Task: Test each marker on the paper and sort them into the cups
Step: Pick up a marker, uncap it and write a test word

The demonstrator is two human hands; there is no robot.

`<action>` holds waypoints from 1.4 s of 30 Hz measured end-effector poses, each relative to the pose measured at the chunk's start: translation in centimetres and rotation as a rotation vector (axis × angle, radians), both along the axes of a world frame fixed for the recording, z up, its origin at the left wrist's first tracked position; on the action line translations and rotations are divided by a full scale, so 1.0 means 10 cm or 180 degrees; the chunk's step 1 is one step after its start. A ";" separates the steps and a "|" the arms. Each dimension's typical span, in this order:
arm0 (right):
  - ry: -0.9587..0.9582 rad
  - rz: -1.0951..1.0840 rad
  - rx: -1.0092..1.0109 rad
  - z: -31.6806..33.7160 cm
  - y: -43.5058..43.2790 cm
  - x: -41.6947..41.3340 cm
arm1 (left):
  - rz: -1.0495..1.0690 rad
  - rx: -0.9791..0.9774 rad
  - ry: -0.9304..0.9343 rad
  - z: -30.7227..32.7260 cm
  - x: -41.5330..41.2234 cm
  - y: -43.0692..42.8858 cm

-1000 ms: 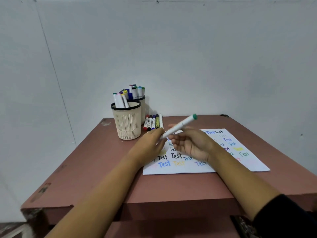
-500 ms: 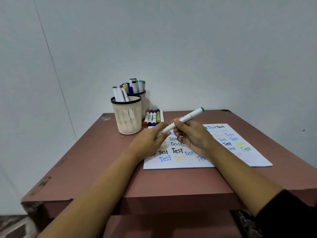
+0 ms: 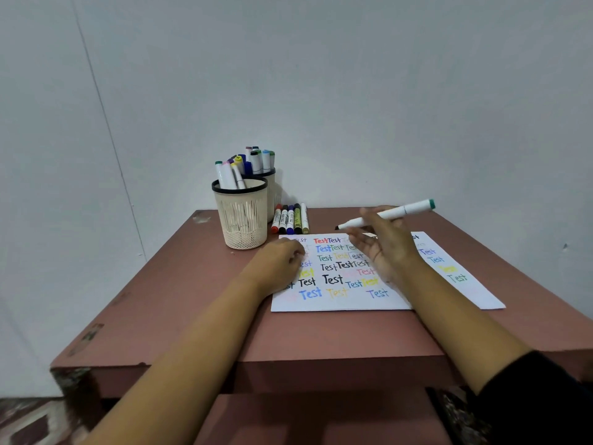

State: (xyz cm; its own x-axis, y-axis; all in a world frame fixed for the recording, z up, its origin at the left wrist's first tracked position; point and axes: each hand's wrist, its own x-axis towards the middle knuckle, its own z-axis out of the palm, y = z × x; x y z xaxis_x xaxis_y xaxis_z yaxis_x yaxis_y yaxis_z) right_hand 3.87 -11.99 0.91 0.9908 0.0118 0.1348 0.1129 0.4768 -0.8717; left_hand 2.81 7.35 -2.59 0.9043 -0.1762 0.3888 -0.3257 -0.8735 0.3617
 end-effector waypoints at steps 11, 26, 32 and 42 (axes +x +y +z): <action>-0.0139 -0.0220 -0.1360 -0.12 -0.07 -0.43 | 0.0137 0.0011 0.0317 0.02 -0.01 -0.01; -0.0343 -0.0717 -0.2186 -0.24 -0.03 -0.53 | 0.0150 -0.0112 0.0327 0.01 -0.01 0.00; -0.0399 -0.0732 -0.2309 -0.26 -0.02 -0.55 | 0.0141 -0.0111 0.0321 0.01 -0.01 0.00; -0.0381 -0.0795 -0.2401 -0.24 -0.02 -0.57 | 0.0144 -0.0079 0.0330 0.00 0.01 0.00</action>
